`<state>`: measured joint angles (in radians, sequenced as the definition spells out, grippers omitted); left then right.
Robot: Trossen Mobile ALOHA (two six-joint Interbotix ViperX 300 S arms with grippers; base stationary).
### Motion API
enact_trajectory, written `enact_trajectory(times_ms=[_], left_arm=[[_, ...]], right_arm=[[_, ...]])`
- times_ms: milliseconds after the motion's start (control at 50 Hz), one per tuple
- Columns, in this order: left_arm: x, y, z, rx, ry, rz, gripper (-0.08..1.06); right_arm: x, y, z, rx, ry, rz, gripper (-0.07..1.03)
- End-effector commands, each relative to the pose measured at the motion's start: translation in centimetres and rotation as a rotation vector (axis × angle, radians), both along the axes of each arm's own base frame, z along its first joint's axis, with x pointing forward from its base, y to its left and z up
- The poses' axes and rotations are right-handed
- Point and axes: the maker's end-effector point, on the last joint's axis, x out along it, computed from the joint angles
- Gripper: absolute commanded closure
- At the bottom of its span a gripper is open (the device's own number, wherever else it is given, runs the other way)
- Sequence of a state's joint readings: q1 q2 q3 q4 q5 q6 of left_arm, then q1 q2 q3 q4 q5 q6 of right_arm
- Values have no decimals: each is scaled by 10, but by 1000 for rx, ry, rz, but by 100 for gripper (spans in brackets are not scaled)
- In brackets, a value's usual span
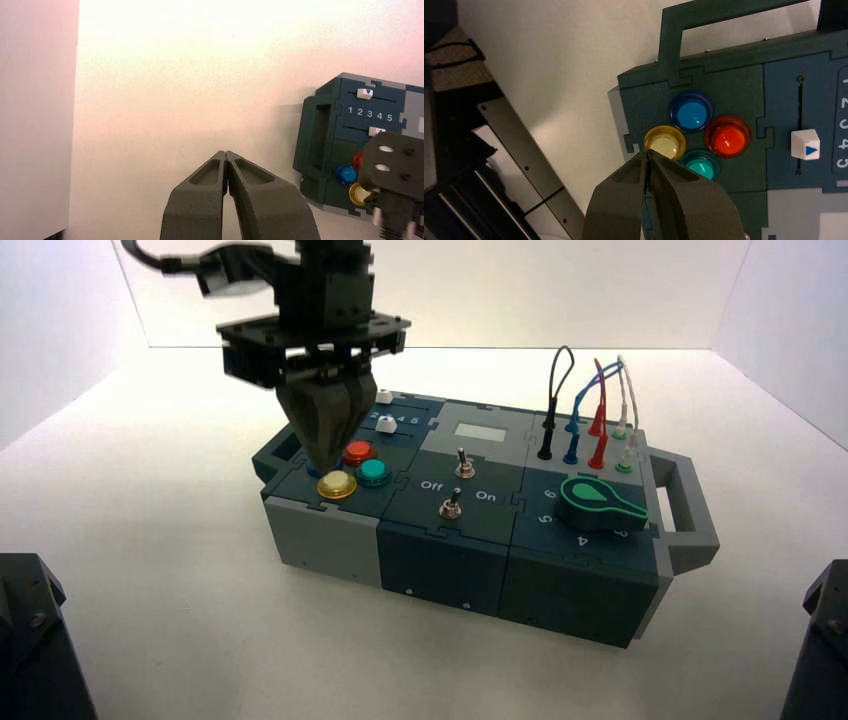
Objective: Push the yellow button with the right gripper.
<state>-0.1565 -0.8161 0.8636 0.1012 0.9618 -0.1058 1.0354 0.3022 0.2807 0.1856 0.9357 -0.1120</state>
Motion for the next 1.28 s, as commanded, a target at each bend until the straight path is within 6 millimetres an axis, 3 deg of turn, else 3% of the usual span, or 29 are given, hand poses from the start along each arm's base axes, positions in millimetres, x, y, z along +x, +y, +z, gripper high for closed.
enact_trajectory(times_ms=[20,260,580,660,860,880,960,1280], left_arm=[[2,0,9,-1,-28,-1,100],[0,1,11,0,-31,-1,100],[1,0,11,1,-28,-3,100],[2,0,11,0,-31,-3,100],[4,0,10,1,-24,-2,100],[5,0,11,1,-28,-4,100],[6,-1,10,1,-32,-6,100],[10,-1,1,1,-9,-1,100]], right_arm=[[12,4,8,26,-30,-3,98],[29,-4,0,15,-34,-42,98],[26,-5,-1,15,-26,-45,98],[28,-3,13,45,-45,-45,98],[29,-2,78,168,-122,-51,98],[28,-3,92,195,-139,-51,98],[25,-8,109,227,-160,-51,98],[-8,-30,92,144,-35,-52,98]])
